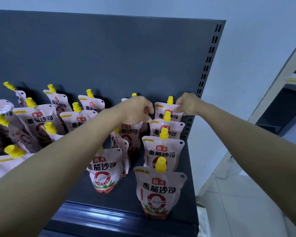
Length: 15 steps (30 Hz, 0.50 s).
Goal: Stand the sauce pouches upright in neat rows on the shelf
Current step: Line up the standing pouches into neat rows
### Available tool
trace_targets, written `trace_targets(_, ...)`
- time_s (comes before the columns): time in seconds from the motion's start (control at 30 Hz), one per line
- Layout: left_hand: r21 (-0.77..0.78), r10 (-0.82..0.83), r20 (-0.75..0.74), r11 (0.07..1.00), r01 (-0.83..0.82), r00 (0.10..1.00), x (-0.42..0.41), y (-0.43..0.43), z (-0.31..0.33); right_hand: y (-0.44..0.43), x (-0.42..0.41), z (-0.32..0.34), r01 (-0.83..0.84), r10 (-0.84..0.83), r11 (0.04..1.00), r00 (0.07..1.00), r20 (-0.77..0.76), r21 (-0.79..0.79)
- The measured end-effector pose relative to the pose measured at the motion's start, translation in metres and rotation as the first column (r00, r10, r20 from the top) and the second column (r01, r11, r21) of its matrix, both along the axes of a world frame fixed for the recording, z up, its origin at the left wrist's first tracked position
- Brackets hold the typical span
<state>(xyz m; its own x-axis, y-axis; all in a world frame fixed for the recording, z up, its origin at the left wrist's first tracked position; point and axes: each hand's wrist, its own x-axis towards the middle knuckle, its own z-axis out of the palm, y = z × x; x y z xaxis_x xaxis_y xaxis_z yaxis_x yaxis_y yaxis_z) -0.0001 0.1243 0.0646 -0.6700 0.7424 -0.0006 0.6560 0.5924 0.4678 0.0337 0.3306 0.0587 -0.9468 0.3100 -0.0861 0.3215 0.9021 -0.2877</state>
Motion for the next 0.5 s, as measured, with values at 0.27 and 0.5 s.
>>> trace_targets(0.27,0.126,0.081,-0.035,0.989,-0.076,0.996,0.024,-0.108,0.019,-0.105,0.016,0.042,-0.099,0.074,0.993,0.945,-0.319,-0.064)
trace_targets(0.5,0.235,-0.005,0.041,0.972,-0.005,0.999,0.053,-0.182,0.027,-0.201,0.049,0.046,-0.328,0.327,0.932,0.945,-0.033,-0.156)
